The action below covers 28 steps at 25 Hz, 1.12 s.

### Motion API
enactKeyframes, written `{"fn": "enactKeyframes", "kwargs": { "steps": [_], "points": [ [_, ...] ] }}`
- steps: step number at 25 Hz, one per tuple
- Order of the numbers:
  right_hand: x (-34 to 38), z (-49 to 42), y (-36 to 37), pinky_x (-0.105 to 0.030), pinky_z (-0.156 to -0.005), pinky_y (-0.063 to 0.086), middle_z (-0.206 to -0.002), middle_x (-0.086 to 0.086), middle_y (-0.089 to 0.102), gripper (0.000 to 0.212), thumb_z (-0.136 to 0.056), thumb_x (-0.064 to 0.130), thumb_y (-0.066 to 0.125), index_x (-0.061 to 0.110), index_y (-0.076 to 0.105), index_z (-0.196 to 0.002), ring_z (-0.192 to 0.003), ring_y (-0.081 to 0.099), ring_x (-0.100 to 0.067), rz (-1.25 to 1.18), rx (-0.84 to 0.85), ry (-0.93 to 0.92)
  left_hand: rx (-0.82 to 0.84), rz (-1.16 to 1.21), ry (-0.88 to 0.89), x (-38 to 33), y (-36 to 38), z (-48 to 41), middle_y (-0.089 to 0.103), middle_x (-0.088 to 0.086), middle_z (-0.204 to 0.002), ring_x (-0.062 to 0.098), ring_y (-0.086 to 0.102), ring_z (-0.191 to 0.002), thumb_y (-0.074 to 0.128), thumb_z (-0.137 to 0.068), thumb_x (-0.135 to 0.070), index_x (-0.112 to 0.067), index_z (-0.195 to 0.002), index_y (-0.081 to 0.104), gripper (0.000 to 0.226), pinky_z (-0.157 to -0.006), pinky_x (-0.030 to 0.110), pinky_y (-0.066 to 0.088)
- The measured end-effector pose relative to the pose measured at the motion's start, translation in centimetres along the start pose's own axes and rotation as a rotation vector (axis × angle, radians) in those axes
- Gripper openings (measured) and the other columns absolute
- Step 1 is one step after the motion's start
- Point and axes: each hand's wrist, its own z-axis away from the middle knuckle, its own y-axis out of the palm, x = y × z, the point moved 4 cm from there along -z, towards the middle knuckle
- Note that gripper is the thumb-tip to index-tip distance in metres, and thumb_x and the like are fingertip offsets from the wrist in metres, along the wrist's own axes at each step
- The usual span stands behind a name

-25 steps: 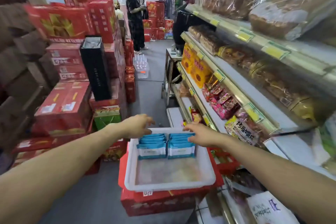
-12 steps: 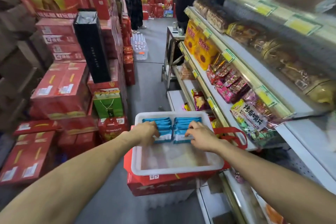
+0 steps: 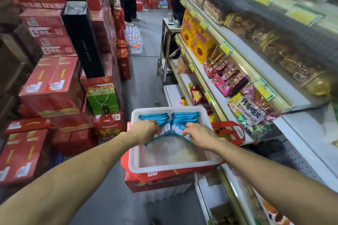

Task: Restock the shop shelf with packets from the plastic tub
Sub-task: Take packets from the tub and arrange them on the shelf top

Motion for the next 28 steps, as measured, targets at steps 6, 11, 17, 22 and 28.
{"fn": "enactKeyframes", "kwargs": {
  "steps": [6,11,17,22,28],
  "points": [
    [-1.8,2.3,-11.1,-0.039,-0.097,0.047,-0.118,0.001,0.062,0.035,-0.091,0.000,0.054,0.023,0.071,-0.112,-0.114,0.057,-0.019,-0.079,-0.091,-0.045,-0.104,0.055,0.197,0.1,-12.0,-1.2,0.064,-0.008,-0.124,0.018,0.063,-0.109,0.054,-0.100,-0.016,-0.038,-0.127,0.065,0.037,-0.092,0.037,0.053],
    [-4.7,7.7,-25.8,-0.025,-0.096,0.038,-0.120,0.014,0.059,0.043,-0.095,0.002,0.057,0.031,0.071,-0.124,-0.109,0.052,-0.006,-0.089,-0.198,0.020,-0.161,0.095,0.372,-4.1,-26.8,-3.1,0.065,-0.010,-0.128,0.011,0.062,-0.112,0.061,-0.100,-0.012,-0.044,-0.125,0.069,0.041,-0.099,0.032,0.050],
    [-9.0,19.8,-41.2,-0.017,-0.089,0.040,-0.121,0.015,0.063,0.044,-0.094,0.000,0.061,0.033,0.075,-0.118,-0.107,0.056,-0.005,-0.075,-0.446,0.181,-0.265,0.074,0.595,-15.1,-43.8,-5.6,0.062,-0.024,-0.131,0.001,0.061,-0.114,0.063,-0.099,-0.006,-0.054,-0.116,0.070,0.052,-0.100,0.032,0.049],
    [-13.5,33.0,-46.2,-0.024,-0.098,0.045,-0.119,0.012,0.070,0.046,-0.087,-0.004,0.067,0.031,0.077,-0.116,-0.108,0.061,-0.001,-0.034,-0.570,0.293,-0.261,0.146,0.817,-29.0,-51.6,-5.3,0.065,-0.042,-0.109,-0.016,0.061,-0.098,0.061,-0.100,-0.001,-0.043,-0.115,0.074,0.046,-0.082,0.008,0.045],
    [-17.4,51.7,-44.4,-0.022,-0.100,0.046,-0.123,0.014,0.068,0.050,-0.086,-0.006,0.069,0.033,0.077,-0.116,-0.111,0.060,-0.006,0.001,-0.627,0.587,-0.175,0.123,1.112,-48.7,-50.4,-6.6,0.068,-0.023,-0.123,0.003,0.063,-0.113,0.065,-0.096,-0.001,-0.047,-0.113,0.075,0.050,-0.099,0.031,0.050]
  ]
}}
